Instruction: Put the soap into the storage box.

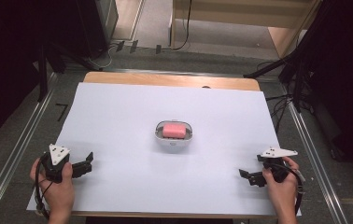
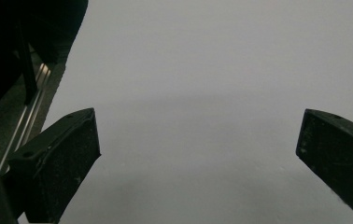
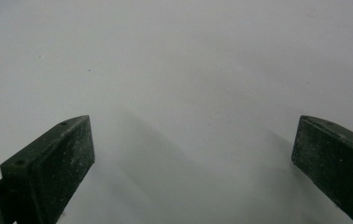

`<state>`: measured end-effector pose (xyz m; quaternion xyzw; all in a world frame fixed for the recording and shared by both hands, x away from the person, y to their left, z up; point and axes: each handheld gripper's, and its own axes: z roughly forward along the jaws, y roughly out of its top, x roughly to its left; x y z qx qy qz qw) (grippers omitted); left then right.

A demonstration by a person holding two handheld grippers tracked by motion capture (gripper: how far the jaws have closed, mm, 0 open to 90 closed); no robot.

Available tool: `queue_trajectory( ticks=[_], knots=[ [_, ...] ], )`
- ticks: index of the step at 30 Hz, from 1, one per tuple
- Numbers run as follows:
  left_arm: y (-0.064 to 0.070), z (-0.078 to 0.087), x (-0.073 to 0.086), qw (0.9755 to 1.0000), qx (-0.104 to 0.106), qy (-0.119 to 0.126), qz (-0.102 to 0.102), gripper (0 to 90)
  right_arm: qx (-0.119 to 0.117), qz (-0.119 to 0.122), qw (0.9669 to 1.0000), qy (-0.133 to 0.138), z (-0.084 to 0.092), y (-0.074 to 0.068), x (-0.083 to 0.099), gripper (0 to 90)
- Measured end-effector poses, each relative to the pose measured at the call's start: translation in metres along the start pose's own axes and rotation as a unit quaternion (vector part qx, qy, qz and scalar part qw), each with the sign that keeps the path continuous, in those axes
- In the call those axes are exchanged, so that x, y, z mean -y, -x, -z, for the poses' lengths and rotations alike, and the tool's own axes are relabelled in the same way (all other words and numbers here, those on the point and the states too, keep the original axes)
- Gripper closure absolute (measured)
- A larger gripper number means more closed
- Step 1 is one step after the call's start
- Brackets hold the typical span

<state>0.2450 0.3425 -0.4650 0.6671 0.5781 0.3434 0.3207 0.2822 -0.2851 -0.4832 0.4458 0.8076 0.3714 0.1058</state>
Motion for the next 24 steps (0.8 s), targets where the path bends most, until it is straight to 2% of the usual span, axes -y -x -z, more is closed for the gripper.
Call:
queue_trajectory(
  ticks=[1,8,11,17,24],
  knots=[
    [0.000,0.000,0.000,1.0000,0.000,0.001,0.000,0.0,0.002,-0.007,0.9999,0.011,0.003,0.001,0.005,0.0],
    [0.000,0.000,0.000,1.0000,0.001,0.002,0.001,0.0,0.009,-0.021,0.9994,0.027,0.012,0.003,0.017,0.0],
    [0.000,0.000,0.000,1.0000,0.001,0.002,0.001,0.0,0.015,-0.034,0.9984,0.041,0.019,0.007,0.025,0.0],
    [0.000,0.000,0.000,1.0000,0.001,0.002,0.000,0.0,0.022,-0.044,0.9971,0.058,0.027,0.008,0.032,0.0],
    [0.000,0.000,0.000,1.0000,0.002,0.002,0.001,0.0,0.043,-0.061,0.9930,0.091,0.037,0.011,0.042,0.0]
  ],
)
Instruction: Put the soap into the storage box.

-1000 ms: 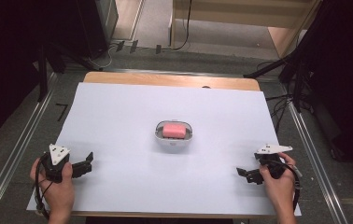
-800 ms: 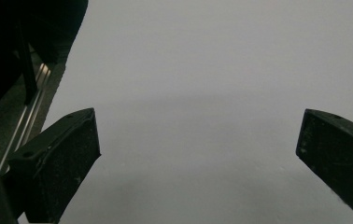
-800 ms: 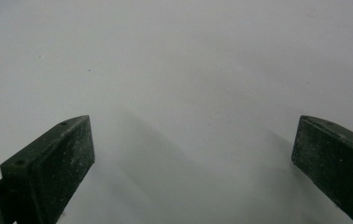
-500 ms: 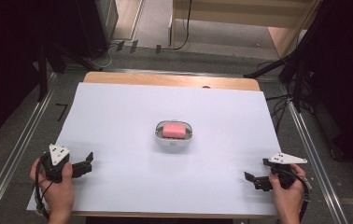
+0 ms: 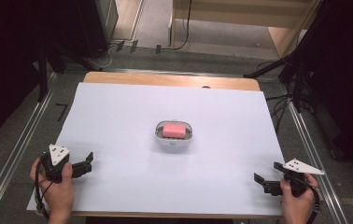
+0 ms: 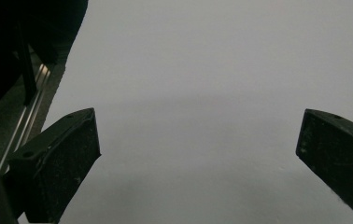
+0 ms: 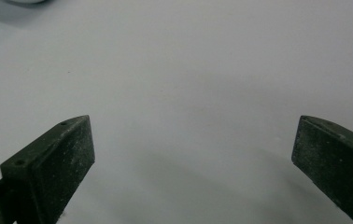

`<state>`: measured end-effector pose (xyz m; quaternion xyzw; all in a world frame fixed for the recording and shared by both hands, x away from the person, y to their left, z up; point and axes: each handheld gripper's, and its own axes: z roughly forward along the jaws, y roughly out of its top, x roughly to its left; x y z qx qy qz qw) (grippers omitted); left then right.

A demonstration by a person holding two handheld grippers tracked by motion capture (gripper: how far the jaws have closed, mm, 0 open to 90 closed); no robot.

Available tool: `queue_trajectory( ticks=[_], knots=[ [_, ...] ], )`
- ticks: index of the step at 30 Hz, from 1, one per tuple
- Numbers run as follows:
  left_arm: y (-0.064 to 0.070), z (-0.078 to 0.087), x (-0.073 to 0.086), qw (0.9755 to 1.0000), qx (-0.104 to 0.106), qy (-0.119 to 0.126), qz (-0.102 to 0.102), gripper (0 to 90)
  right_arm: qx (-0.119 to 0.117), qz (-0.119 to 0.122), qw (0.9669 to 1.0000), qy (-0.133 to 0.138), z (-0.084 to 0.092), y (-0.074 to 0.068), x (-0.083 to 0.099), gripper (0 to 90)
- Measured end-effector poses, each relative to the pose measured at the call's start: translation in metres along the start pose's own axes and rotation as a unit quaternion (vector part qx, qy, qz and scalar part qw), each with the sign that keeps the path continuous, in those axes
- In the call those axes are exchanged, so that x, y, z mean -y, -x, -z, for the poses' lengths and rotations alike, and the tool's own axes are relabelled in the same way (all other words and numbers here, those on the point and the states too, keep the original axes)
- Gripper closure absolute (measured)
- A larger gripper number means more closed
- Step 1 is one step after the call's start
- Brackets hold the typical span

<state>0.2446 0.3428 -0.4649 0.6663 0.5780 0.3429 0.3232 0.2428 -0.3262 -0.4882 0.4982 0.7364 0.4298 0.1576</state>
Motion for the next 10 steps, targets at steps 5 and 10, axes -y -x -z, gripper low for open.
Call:
queue_trajectory(
  ticks=[5,10],
  knots=[
    [0.0001,-0.0001,0.0000,1.0000,-0.001,0.000,0.000,0.0,0.015,-0.011,0.9994,0.030,0.0060,-0.0003,0.0049,0.0],
    [-0.0001,0.0003,0.0003,1.0000,0.001,0.003,0.001,0.0,0.018,-0.008,0.9996,0.022,0.0042,-0.0007,0.0046,0.0]
  ],
)
